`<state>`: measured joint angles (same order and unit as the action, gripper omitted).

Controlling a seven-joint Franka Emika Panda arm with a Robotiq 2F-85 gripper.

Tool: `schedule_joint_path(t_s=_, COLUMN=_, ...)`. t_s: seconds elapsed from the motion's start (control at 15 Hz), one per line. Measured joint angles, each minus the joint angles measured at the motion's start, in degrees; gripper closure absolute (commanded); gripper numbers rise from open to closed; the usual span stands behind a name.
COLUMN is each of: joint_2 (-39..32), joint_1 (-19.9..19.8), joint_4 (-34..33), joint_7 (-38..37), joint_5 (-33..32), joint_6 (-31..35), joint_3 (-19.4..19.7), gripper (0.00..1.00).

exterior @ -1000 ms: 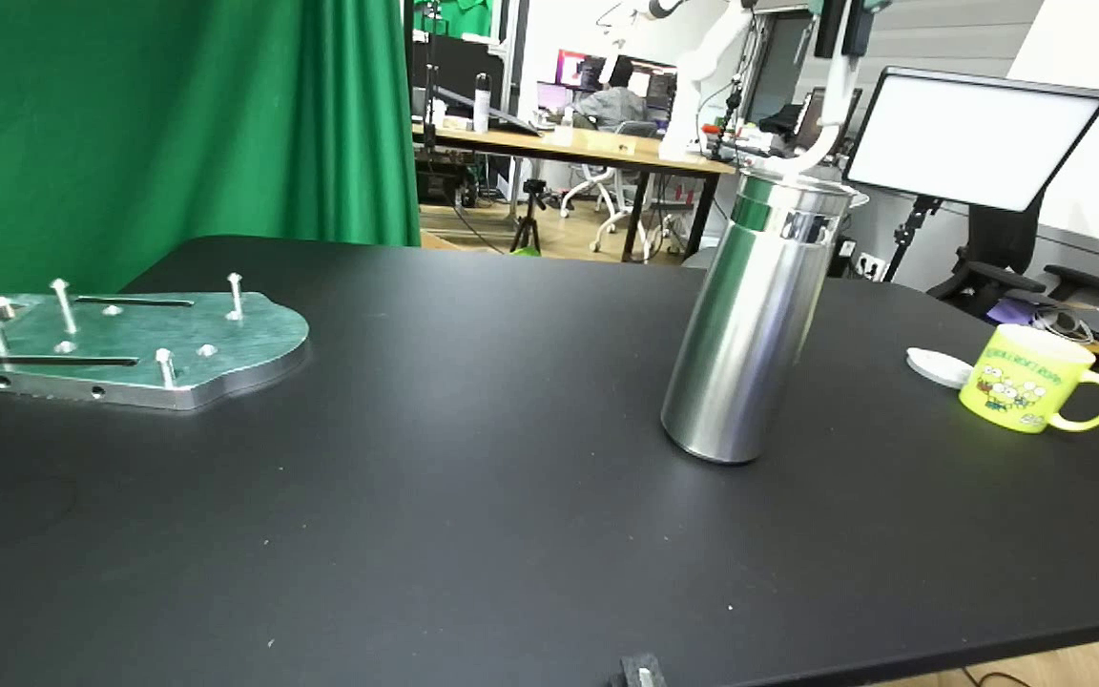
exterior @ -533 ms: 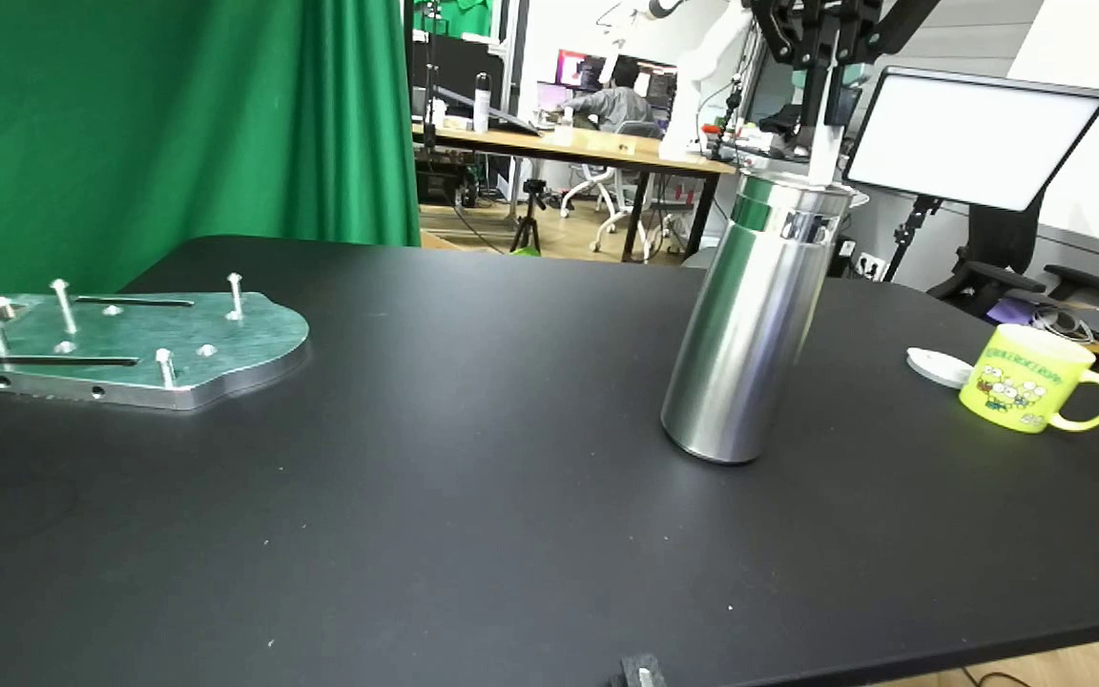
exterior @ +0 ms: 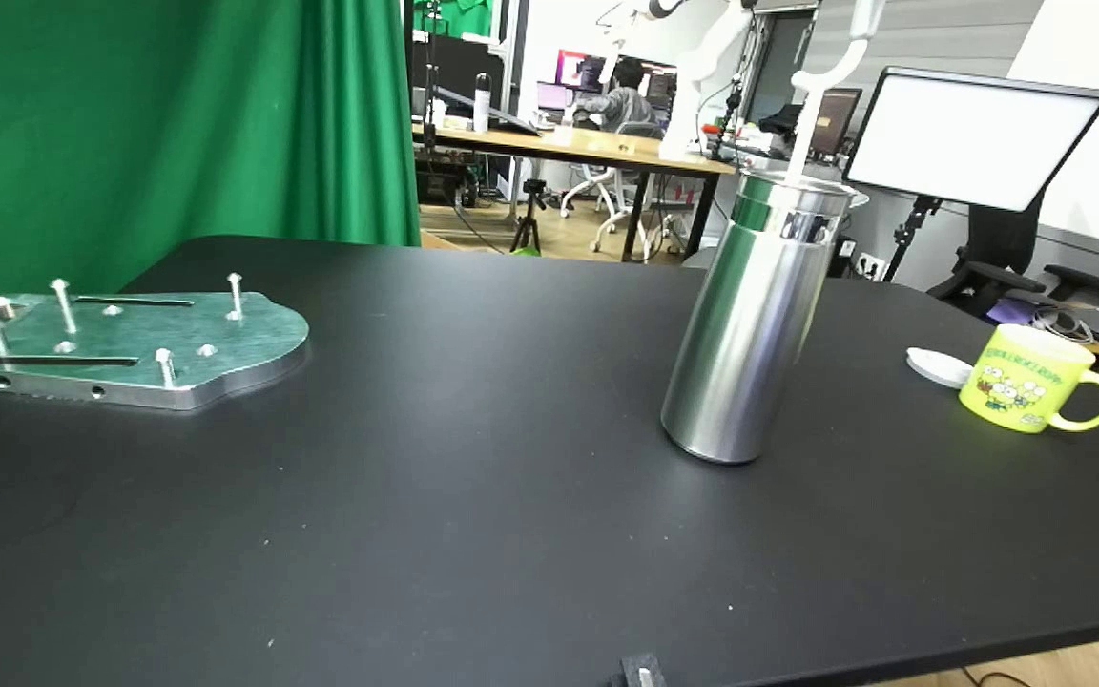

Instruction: Scrub the inside of the flask

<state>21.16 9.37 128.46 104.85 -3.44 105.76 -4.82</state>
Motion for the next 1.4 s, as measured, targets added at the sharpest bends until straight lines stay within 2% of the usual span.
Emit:
schedule_joint_path(t_s=0.27, joint_2=-0.62, joint_1=0.15, joint_4=0.99, joint_7=0.19, joint_5=1.57, joint_6=-0.40, joint_3=0.42, gripper=0.96)
schedule_joint_path(t_s=0.6, joint_2=-6.36, joint_1=0.07, joint_4=2.67, joint_7=0.19, joint_5=3.49, joint_6=0.99, joint_3=1.19, gripper=0.96)
schedule_joint_path(t_s=0.67, joint_2=-7.28, joint_1=0.06, joint_4=2.69, joint_7=0.19, joint_5=3.52, joint_6=1.27, joint_3=1.25, gripper=0.60)
schedule_joint_path(t_s=0.8, joint_2=-8.41, joint_1=-0.03, joint_4=2.68, joint_7=0.19, joint_5=3.52, joint_6=1.38, joint_3=1.29, gripper=0.56)
schedule_joint_path(t_s=1.33, joint_2=-5.66, joint_1=-0.48, joint_4=0.60, joint_7=0.14, joint_5=3.15, joint_6=-0.77, joint_3=1.33, gripper=0.02)
schedule_joint_path(t_s=1.4, joint_2=-4.78, joint_1=-0.50, joint_4=0.06, joint_7=0.15, joint_5=3.16, joint_6=-1.99, joint_3=1.40, gripper=0.19)
